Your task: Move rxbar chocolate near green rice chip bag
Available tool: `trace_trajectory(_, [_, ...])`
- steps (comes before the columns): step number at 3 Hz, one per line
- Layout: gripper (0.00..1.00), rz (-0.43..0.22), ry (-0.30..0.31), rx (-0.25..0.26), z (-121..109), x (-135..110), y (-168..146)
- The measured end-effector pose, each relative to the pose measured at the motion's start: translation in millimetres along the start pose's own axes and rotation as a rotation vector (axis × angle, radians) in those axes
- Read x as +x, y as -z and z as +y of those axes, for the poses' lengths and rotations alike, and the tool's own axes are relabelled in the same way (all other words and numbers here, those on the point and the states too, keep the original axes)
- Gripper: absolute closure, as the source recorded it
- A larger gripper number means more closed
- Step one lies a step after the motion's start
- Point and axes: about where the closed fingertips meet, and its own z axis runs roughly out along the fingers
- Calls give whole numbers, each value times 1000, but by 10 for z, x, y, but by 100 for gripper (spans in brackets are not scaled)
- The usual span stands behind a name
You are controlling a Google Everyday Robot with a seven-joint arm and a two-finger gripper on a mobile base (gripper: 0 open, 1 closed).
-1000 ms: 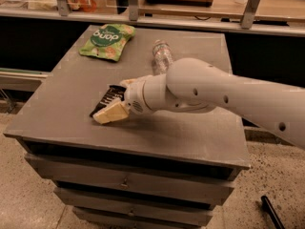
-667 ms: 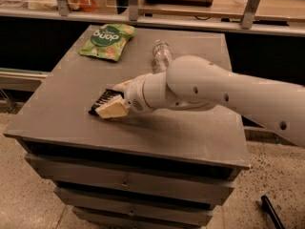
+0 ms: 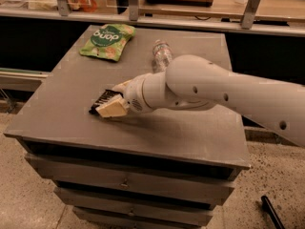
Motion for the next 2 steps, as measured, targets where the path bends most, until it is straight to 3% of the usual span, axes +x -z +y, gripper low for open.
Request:
trace_trajectory(1, [100,0,0,0,0,0,0])
trace_trajectory(2, [100,-25,27,70,-148,-111,64])
